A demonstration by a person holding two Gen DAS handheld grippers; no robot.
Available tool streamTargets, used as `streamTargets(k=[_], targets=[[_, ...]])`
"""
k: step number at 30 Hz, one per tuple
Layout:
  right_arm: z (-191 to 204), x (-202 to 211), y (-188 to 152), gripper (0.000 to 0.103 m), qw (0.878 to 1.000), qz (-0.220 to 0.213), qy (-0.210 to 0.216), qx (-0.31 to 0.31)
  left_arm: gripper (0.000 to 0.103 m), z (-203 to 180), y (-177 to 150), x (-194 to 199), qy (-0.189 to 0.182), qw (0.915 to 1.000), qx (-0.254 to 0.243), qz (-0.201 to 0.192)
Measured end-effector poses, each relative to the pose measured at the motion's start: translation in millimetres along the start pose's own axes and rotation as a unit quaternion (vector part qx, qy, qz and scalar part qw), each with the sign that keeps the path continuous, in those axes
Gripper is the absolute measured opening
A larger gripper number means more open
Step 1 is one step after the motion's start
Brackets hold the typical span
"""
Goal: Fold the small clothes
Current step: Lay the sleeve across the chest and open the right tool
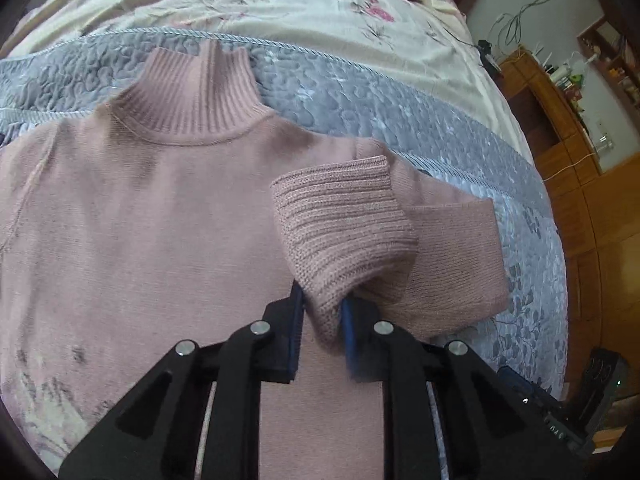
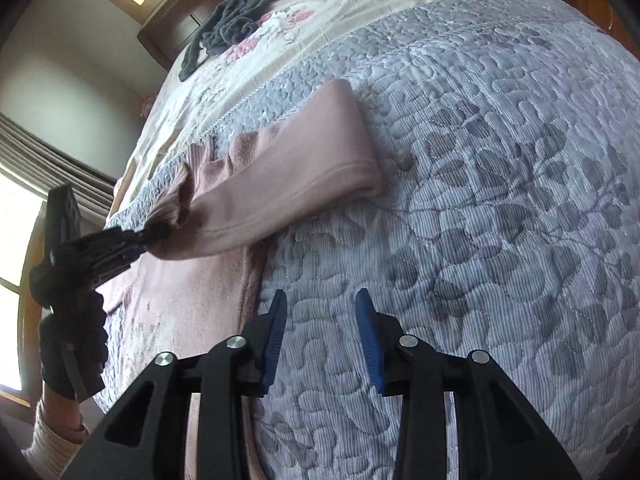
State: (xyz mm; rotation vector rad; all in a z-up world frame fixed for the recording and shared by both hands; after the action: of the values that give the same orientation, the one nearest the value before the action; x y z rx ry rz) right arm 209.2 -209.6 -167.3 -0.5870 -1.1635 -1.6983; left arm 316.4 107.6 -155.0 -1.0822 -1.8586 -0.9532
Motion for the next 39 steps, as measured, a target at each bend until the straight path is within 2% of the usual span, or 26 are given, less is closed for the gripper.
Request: streamTargets(k=[4, 6, 9, 13, 18, 22, 26, 30, 32, 34, 39], targets=[[-3, -13, 24, 0.037, 0.999, -0.007, 0.008, -0.031, 0.015, 36, 15, 23, 0.016, 0.9995, 0.012, -0.026], [2, -20, 37, 0.037, 0.999, -0.015, 0.027, -0.037, 0.015, 51, 22, 35, 0.027, 0.9986, 0.015, -0.042], [15, -35, 57, 0.037, 0.999, -0.016, 0.045, -0.025, 0.015, 74, 35, 46, 0.04, 0.9973, 0.022, -0.057], [34, -60, 73, 0.037, 0.999, -0.001, 0.051, -0.008, 0.015, 97, 44, 46, 0.043, 0.997, 0.035, -0.055], [36, -93, 68, 0.034, 0.999, 0.046, 0.008, -0.006, 0.017, 120, 43, 27, 0.052, 0.9969, 0.046, -0.039], [36, -100, 62, 0.034, 0.999, 0.047, 0.006, 0.005, 0.022, 142, 42, 18, 0.062, 0.9958, 0.06, -0.031], [33, -99, 60, 0.034, 0.999, 0.05, 0.016, 0.008, 0.024, 173, 48, 33, 0.092, 0.9911, 0.074, -0.061], [35, -98, 62, 0.034, 0.999, 0.051, 0.011, 0.012, 0.022, 205, 50, 57, 0.117, 0.9852, 0.096, -0.079], [43, -93, 64, 0.034, 0.998, 0.05, -0.007, 0.024, 0.022, 210, 48, 70, 0.122, 0.9841, 0.094, -0.089], [55, -85, 67, 0.039, 0.998, 0.042, -0.014, 0.039, 0.023, 204, 46, 79, 0.111, 0.9854, 0.088, -0.095], [87, -84, 69, 0.041, 0.997, 0.046, 0.011, 0.066, 0.037, 157, 43, 71, 0.075, 0.9922, 0.046, -0.088]])
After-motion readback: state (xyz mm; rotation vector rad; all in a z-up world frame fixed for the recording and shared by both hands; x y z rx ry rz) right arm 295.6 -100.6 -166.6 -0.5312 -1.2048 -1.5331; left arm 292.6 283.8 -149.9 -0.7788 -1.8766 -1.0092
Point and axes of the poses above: each gripper's, at about its wrist camera, not at the fingertips, and x roughly against the way its jaws point, z to its left, y to its top, the point moved 2 cm from there along -x, roughly the way its jaws point, and after that the axes turned 13 degrees about x, right-handed, at the moved point
